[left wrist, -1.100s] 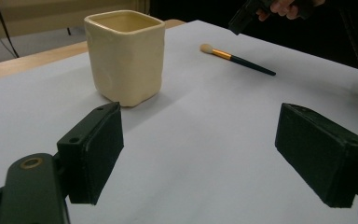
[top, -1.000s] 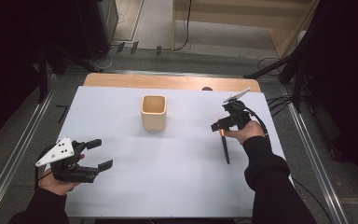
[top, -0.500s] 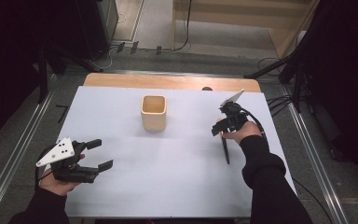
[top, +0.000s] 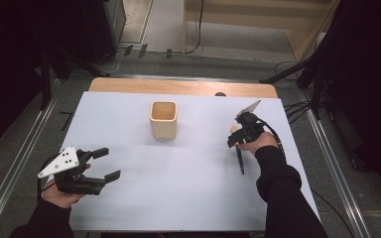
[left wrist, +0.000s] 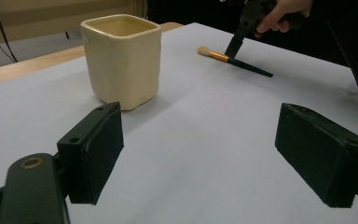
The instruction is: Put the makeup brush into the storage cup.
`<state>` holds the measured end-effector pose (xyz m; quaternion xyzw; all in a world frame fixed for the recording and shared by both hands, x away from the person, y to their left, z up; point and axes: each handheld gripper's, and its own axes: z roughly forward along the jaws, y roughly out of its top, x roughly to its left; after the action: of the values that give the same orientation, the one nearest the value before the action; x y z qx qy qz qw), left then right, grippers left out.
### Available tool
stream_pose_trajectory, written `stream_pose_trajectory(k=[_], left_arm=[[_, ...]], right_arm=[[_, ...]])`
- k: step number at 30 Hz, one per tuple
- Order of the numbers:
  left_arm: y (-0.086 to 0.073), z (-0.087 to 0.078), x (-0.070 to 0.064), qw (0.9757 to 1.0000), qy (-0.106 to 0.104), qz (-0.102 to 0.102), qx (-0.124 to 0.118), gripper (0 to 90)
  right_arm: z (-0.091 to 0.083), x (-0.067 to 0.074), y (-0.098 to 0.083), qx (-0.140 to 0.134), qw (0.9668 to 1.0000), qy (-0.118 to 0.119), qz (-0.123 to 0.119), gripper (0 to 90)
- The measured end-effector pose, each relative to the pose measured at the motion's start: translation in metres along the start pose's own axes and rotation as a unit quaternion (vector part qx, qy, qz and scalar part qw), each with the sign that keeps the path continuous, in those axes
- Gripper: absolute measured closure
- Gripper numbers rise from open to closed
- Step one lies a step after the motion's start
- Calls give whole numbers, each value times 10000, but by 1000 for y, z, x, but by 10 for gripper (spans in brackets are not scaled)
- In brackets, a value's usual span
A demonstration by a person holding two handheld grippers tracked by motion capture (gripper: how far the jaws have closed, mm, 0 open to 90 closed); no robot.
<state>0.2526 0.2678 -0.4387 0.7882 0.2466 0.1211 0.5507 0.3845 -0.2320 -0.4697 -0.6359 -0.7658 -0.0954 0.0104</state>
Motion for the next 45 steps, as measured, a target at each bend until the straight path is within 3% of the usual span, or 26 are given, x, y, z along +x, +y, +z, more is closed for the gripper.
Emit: stream_pose_trajectory(k=[14, 23, 30, 36, 41, 45], left_arm=[[0, 1, -1, 10000, -14, 24, 17, 157], [0, 1, -1, 10000, -4, 5, 35, 158], [0, 2, -1, 10000, -13, 2, 40, 157], [0, 2, 0, 10000, -7, -3, 65, 157], [0, 2, 0, 10000, -15, -10, 84, 157], [0, 3, 1, 9997, -76, -199, 133, 151]], right_arm=[[17, -2, 0, 134, 9996, -239, 56, 295], [18, 4, -1, 130, 9982, -578, -7, 375], [14, 2, -1, 78, 9983, -580, 44, 627], [14, 3, -1, 93, 9984, -554, 20, 746], [14, 2, -1, 84, 9987, -505, -27, 787], [14, 1, -1, 91, 9989, -457, -61, 792]])
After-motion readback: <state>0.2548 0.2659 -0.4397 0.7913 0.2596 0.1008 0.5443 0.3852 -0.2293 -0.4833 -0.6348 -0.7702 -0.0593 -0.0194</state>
